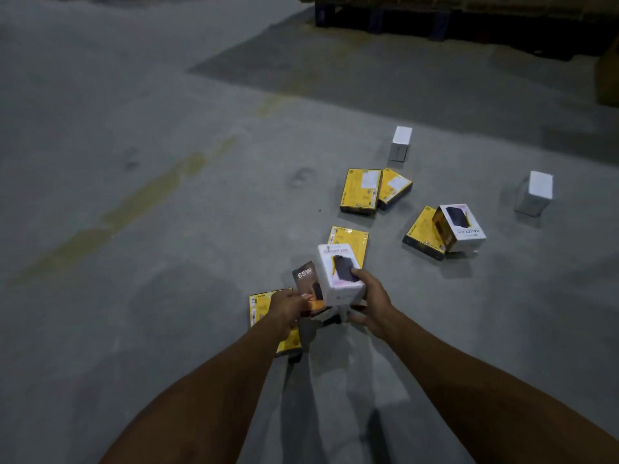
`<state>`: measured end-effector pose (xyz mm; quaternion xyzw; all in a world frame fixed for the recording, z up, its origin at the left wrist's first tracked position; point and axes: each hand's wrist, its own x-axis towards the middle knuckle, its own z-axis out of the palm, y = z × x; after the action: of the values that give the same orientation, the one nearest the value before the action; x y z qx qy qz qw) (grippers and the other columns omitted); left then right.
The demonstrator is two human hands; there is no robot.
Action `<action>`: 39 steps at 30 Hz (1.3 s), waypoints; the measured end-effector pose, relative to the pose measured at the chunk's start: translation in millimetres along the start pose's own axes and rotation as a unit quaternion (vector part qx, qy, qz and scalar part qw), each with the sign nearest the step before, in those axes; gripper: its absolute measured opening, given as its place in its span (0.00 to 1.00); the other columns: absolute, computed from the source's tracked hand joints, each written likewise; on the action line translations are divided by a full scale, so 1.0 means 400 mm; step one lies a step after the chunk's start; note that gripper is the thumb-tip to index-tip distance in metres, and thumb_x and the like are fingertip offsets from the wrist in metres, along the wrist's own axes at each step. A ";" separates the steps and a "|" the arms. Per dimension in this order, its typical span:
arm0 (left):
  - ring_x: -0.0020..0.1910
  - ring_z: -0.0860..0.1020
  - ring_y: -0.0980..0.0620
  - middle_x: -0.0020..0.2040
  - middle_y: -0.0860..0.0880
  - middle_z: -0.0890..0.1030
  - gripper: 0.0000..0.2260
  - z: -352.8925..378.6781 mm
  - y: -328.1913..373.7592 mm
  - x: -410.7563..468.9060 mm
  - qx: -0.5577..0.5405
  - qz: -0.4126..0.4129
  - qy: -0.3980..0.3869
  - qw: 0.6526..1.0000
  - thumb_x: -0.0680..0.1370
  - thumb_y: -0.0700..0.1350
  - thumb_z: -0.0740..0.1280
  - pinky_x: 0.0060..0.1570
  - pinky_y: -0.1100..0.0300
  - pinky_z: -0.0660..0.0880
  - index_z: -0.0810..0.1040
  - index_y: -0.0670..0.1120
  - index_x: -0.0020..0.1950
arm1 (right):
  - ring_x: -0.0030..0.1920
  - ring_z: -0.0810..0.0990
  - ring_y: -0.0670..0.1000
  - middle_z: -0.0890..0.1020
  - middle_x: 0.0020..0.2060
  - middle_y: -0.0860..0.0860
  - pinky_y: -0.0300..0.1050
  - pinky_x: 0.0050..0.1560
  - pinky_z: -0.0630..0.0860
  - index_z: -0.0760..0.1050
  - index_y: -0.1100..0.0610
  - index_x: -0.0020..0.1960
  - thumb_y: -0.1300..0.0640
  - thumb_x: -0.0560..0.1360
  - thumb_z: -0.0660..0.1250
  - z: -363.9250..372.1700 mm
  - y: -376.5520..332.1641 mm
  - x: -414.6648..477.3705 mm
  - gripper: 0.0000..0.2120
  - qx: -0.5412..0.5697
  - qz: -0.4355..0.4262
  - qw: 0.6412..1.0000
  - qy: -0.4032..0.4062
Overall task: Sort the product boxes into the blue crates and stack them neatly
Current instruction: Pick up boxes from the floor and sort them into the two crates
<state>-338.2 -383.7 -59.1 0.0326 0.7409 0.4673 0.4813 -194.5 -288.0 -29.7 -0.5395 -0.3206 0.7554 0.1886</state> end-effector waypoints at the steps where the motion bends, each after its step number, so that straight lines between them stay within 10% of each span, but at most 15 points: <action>1: 0.31 0.75 0.52 0.38 0.45 0.80 0.10 0.001 0.004 -0.006 0.004 -0.001 -0.005 1.000 0.73 0.30 0.67 0.30 0.64 0.68 0.80 0.45 0.41 | 0.39 0.77 0.54 0.79 0.40 0.56 0.45 0.38 0.71 0.79 0.55 0.50 0.47 0.74 0.68 0.005 -0.002 0.000 0.11 0.006 0.005 1.000 -0.003; 7: 0.35 0.79 0.48 0.45 0.43 0.85 0.10 0.017 0.004 -0.011 0.077 0.031 -0.026 0.996 0.72 0.32 0.67 0.35 0.59 0.76 0.85 0.41 0.49 | 0.33 0.77 0.49 0.80 0.37 0.52 0.35 0.24 0.71 0.77 0.54 0.44 0.56 0.78 0.68 0.046 0.007 -0.014 0.04 -0.089 -0.022 0.996 -0.018; 11: 0.47 0.81 0.42 0.48 0.40 0.85 0.05 -0.015 -0.001 0.001 0.187 0.072 0.099 0.975 0.72 0.37 0.68 0.45 0.55 0.76 0.84 0.41 0.44 | 0.44 0.82 0.50 0.85 0.47 0.50 0.46 0.43 0.78 0.83 0.53 0.46 0.43 0.70 0.71 0.063 0.026 0.010 0.14 -0.262 -0.122 0.957 0.010; 17: 0.64 0.71 0.36 0.66 0.37 0.71 0.22 -0.111 -0.023 0.006 0.234 -0.044 0.233 0.943 0.74 0.45 0.66 0.61 0.50 0.71 0.71 0.40 0.66 | 0.60 0.76 0.49 0.77 0.58 0.46 0.49 0.63 0.73 0.74 0.51 0.66 0.48 0.69 0.76 0.079 0.023 0.017 0.27 -0.336 -0.169 0.927 -0.015; 22: 0.52 0.80 0.38 0.56 0.36 0.80 0.29 -0.175 -0.062 0.048 0.028 -0.074 0.173 0.982 0.61 0.47 0.67 0.51 0.49 0.78 0.76 0.38 0.61 | 0.48 0.82 0.49 0.84 0.50 0.49 0.47 0.53 0.77 0.80 0.50 0.53 0.52 0.71 0.74 0.097 0.047 0.034 0.12 -0.353 -0.148 0.919 -0.097; 28: 0.37 0.84 0.43 0.45 0.42 0.85 0.39 -0.172 -0.094 0.102 -0.057 -0.150 0.056 0.985 0.59 0.68 0.74 0.44 0.52 0.80 0.82 0.43 0.60 | 0.57 0.80 0.52 0.82 0.57 0.47 0.53 0.58 0.78 0.78 0.38 0.56 0.34 0.56 0.73 0.073 0.093 0.099 0.29 -0.398 -0.091 0.907 -0.101; 32: 0.19 0.76 0.51 0.35 0.37 0.84 0.35 -0.133 0.001 -0.108 -0.058 -0.161 -0.049 0.984 0.77 0.69 0.55 0.25 0.67 0.68 0.82 0.42 0.31 | 0.53 0.79 0.51 0.80 0.58 0.51 0.45 0.47 0.76 0.75 0.44 0.64 0.35 0.57 0.75 0.057 0.064 0.060 0.37 -0.398 -0.071 0.910 -0.096; 39: 0.65 0.76 0.37 0.67 0.37 0.76 0.36 -0.064 0.000 -0.101 -0.178 -0.055 -0.144 0.972 0.73 0.68 0.65 0.67 0.41 0.71 0.73 0.44 0.72 | 0.33 0.83 0.44 0.85 0.42 0.54 0.34 0.30 0.75 0.81 0.56 0.50 0.56 0.75 0.73 0.068 0.038 -0.014 0.06 -0.274 -0.076 0.947 -0.151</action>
<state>-335.7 -420.9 -28.9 -0.0269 0.5691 0.5550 0.6061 -217.0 -310.1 -30.4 -0.4242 -0.5799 0.6944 0.0402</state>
